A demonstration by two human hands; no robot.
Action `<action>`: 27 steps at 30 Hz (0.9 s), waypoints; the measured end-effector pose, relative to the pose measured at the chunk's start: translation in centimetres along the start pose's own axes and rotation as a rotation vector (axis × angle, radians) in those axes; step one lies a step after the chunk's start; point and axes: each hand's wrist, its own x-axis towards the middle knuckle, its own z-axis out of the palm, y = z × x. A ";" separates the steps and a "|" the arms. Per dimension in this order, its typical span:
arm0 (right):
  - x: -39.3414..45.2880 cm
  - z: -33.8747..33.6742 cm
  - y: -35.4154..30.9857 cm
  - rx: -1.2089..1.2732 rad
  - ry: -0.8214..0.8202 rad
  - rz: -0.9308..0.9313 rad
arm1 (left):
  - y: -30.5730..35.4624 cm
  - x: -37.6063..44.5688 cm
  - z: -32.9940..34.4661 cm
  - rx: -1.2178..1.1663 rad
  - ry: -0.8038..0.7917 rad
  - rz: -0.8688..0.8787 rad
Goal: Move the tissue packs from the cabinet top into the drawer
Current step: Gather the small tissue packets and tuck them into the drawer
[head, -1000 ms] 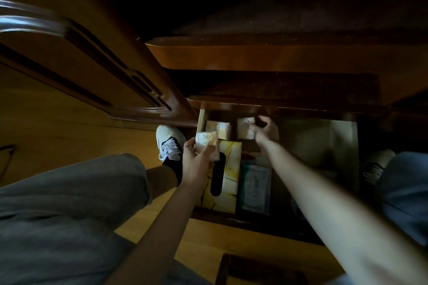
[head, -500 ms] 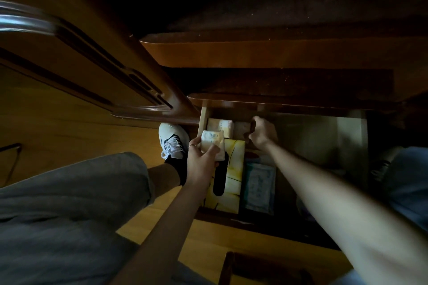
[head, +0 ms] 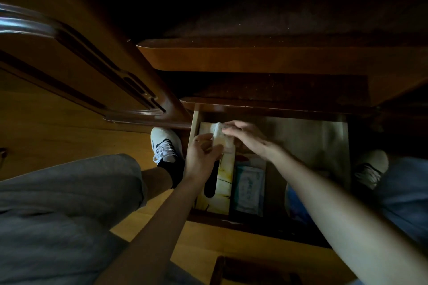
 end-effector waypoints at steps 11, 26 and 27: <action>2.7 -1.1 2.0 -0.079 0.419 0.220 | -0.9 -0.7 -1.9 0.642 0.173 0.313; 3.7 -0.7 3.8 -0.172 0.272 0.224 | -1.6 0.4 -1.0 0.768 0.120 0.361; 3.1 -0.8 3.8 -0.145 0.304 0.227 | -1.7 0.4 -1.0 0.761 0.118 0.358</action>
